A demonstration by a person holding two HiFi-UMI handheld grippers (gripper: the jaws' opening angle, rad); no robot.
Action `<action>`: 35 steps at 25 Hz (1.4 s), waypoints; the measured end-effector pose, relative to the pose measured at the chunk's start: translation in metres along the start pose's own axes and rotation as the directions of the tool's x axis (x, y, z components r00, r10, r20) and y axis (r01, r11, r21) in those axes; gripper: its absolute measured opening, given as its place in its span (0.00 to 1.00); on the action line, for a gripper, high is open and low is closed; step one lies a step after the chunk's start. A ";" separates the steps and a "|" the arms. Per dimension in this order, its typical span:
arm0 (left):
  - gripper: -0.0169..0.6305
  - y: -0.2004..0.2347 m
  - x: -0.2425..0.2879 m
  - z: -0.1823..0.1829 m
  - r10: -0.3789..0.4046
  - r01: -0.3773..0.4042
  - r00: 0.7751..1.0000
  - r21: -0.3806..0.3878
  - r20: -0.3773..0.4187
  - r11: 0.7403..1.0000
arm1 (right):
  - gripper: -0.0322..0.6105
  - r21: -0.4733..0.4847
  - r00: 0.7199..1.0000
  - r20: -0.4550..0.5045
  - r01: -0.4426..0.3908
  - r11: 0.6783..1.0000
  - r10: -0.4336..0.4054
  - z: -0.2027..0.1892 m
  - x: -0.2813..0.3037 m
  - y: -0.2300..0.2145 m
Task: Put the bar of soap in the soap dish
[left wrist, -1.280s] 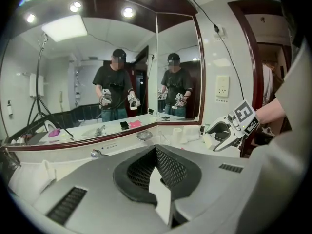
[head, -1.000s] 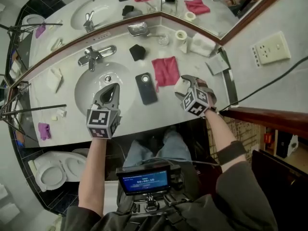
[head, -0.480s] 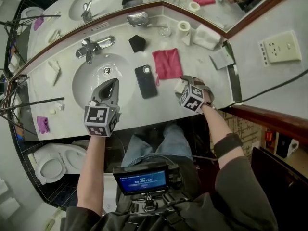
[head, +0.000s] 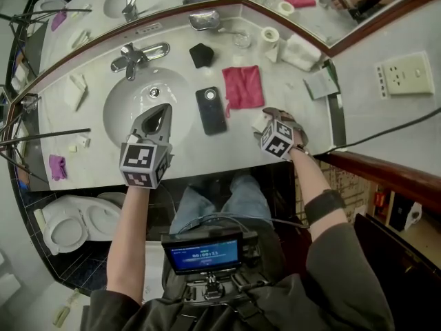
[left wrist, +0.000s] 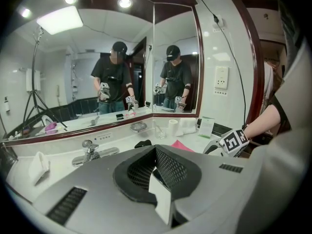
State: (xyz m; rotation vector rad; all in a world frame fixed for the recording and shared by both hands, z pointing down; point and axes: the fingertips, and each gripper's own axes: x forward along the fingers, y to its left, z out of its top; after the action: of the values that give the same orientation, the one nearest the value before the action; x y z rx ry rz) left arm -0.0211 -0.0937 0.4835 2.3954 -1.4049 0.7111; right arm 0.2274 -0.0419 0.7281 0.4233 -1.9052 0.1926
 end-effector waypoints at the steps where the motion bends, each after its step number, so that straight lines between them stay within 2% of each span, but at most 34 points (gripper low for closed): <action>1: 0.03 0.000 -0.001 0.000 0.000 0.000 1.000 -0.002 0.000 1.000 | 0.65 -0.002 1.000 0.003 0.002 1.000 -0.002 0.001 -0.001 0.000; 9: 0.03 0.006 -0.013 0.002 -0.006 0.006 1.000 -0.006 0.024 1.000 | 0.64 0.014 0.997 0.056 0.046 0.999 -0.046 0.027 -0.031 -0.007; 12: 0.03 0.007 -0.021 0.004 -0.018 0.018 0.999 -0.009 0.036 1.000 | 0.55 0.059 0.990 0.112 0.077 0.995 -0.083 0.047 -0.055 -0.011; 15: 0.03 0.015 -0.031 0.004 -0.010 0.011 0.998 -0.017 0.056 1.000 | 0.38 0.146 0.968 0.178 0.151 0.978 -0.177 0.070 -0.088 -0.022; 18: 0.03 0.021 -0.040 0.007 -0.023 0.024 0.997 -0.017 0.073 1.000 | 0.18 0.308 0.929 0.225 0.218 0.926 -0.293 0.087 -0.125 -0.038; 21: 0.03 0.027 -0.049 0.005 -0.037 0.038 0.996 -0.015 0.080 0.999 | 0.09 0.491 0.892 0.250 0.218 0.843 -0.376 0.088 -0.152 -0.045; 24: 0.03 0.036 -0.058 0.003 -0.043 0.046 0.994 -0.020 0.095 0.999 | 0.08 0.612 0.866 0.256 0.199 0.765 -0.430 0.087 -0.169 -0.043; 29: 0.03 0.047 -0.071 -0.004 -0.067 0.069 0.992 -0.016 0.104 0.997 | 0.08 0.719 0.836 0.246 0.182 0.671 -0.490 0.084 -0.183 -0.026; 35: 0.03 0.057 -0.084 0.000 -0.074 0.077 0.988 -0.019 0.133 0.997 | 0.08 0.799 0.825 0.242 0.130 0.588 -0.511 0.078 -0.188 -0.010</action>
State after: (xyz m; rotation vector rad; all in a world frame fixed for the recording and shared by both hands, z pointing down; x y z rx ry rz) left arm -0.1049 -0.0591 0.4377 2.5024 -1.3554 0.5228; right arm 0.2230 -0.0398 0.5239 1.5208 -2.0745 0.7125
